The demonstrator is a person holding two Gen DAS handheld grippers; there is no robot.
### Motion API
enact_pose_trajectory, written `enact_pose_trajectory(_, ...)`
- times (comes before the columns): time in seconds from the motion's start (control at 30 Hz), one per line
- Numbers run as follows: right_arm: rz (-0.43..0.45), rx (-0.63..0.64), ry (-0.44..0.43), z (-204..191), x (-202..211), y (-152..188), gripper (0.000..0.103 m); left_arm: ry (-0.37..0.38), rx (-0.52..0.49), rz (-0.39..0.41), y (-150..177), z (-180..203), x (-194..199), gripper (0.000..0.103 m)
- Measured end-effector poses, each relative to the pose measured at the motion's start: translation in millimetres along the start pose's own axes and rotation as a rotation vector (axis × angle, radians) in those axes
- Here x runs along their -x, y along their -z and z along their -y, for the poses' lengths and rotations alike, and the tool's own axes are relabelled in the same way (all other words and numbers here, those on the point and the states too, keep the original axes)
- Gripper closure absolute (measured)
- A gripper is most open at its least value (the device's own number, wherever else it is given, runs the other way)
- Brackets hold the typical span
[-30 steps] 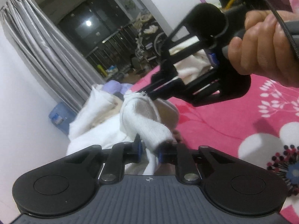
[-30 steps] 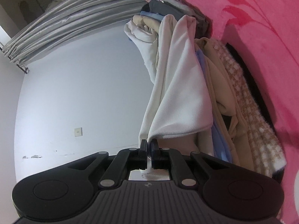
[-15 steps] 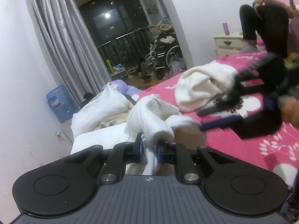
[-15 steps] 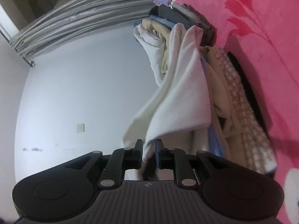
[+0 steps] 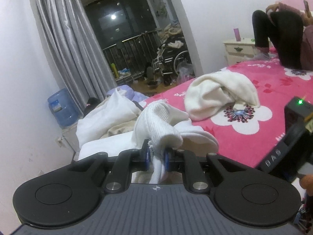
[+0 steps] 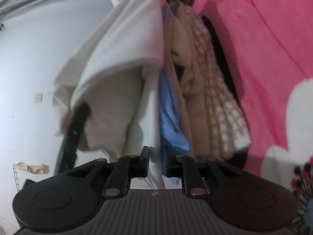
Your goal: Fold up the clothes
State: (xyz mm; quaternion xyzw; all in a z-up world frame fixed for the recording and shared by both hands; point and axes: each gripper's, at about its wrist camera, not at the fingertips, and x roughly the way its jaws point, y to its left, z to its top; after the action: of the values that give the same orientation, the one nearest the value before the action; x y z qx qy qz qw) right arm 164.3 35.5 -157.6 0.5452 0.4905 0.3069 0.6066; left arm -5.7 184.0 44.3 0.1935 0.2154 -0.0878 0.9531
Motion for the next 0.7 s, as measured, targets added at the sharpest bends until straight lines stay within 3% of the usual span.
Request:
enact_pose_trajectory(0.3, 0.003, -0.011, 0.005, -3, -14, -5, 0.084, 0.004, 0.015, 0.018, 1, -6, 4, 0.091)
enact_pose_trajectory(0.4, 0.016, 0.056, 0.007, -13, -12, -2, 0.098, -0.011, 0.011, 0.034, 1, -9, 9, 0.091)
enact_pose_trajectory(0.6, 0.052, 0.262, -0.028, -63, 20, -12, 0.099, -0.033, 0.005, 0.063, -3, -23, 19, 0.092)
enact_pose_trajectory(0.7, 0.001, 0.233, 0.029, -58, 28, -25, 0.099, -0.038, -0.008, 0.068, -3, -25, 21, 0.092)
